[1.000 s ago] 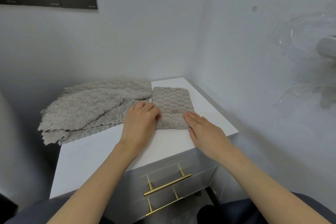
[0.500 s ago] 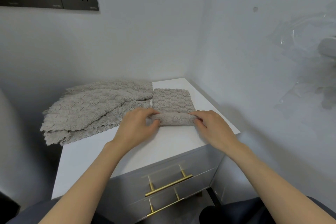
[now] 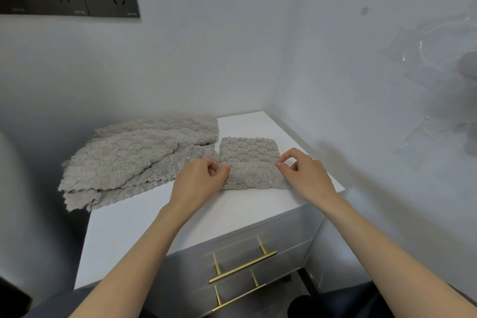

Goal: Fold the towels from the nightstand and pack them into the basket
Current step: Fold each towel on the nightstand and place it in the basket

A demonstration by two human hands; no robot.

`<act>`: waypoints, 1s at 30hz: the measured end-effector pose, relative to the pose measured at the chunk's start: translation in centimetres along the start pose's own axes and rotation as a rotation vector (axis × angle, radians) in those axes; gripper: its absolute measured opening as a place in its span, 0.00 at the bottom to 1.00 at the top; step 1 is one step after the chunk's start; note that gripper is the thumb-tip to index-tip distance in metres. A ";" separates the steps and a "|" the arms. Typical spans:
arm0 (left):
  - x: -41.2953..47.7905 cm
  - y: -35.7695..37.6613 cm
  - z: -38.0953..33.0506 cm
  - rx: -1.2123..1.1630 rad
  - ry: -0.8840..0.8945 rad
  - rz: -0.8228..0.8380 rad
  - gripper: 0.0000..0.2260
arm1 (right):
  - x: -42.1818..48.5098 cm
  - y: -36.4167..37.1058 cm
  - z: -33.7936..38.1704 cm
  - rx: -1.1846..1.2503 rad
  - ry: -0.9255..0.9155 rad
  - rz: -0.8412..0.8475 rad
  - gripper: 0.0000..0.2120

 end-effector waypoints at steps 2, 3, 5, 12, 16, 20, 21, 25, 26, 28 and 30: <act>0.2 0.2 0.2 -0.003 -0.019 0.009 0.15 | -0.5 -0.5 1.0 -0.133 -0.049 -0.096 0.04; 0.4 0.3 0.3 -0.004 -0.027 0.012 0.14 | -0.8 -0.7 1.8 -0.201 -0.104 -0.152 0.06; 0.5 0.4 0.5 -0.003 -0.038 0.011 0.14 | -1.8 -0.7 4.1 -0.275 -0.280 -0.226 0.13; 0.8 0.5 0.6 0.000 -0.056 0.013 0.14 | -5.0 4.6 8.3 -0.429 -0.568 -0.025 0.22; 0.8 0.5 0.5 0.021 -0.053 0.006 0.14 | -4.8 5.4 7.7 -0.504 -0.541 0.060 0.23; 0.8 0.5 0.4 0.050 -0.056 0.004 0.14 | -4.5 5.1 6.5 -0.528 -0.480 0.080 0.24; 0.8 0.5 0.4 0.053 -0.056 0.002 0.14 | -4.3 4.9 6.1 -0.539 -0.459 0.082 0.24; 0.5 0.3 0.3 0.063 -0.051 -0.009 0.13 | -4.1 3.9 4.8 -0.603 -0.394 0.077 0.24; 0.4 0.1 0.1 0.065 -0.037 -0.023 0.12 | -4.0 3.5 4.6 -0.616 -0.378 0.077 0.24; 0.1 -0.2 -0.5 0.074 0.044 -0.080 0.08 | -3.9 2.9 4.2 -0.640 -0.352 0.072 0.24; -0.6 -0.4 -1.8 0.115 0.223 -0.141 0.05 | -3.6 2.4 4.0 -0.650 -0.344 0.075 0.23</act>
Point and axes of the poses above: each hand's wrist, its own x-axis towards the middle knuckle, its own y-axis out of the palm, z = x × y, the point moved 6 cm from there along x, towards the middle knuckle, and after that the axes turned 3 degrees about -x, right-handed, at the moved point
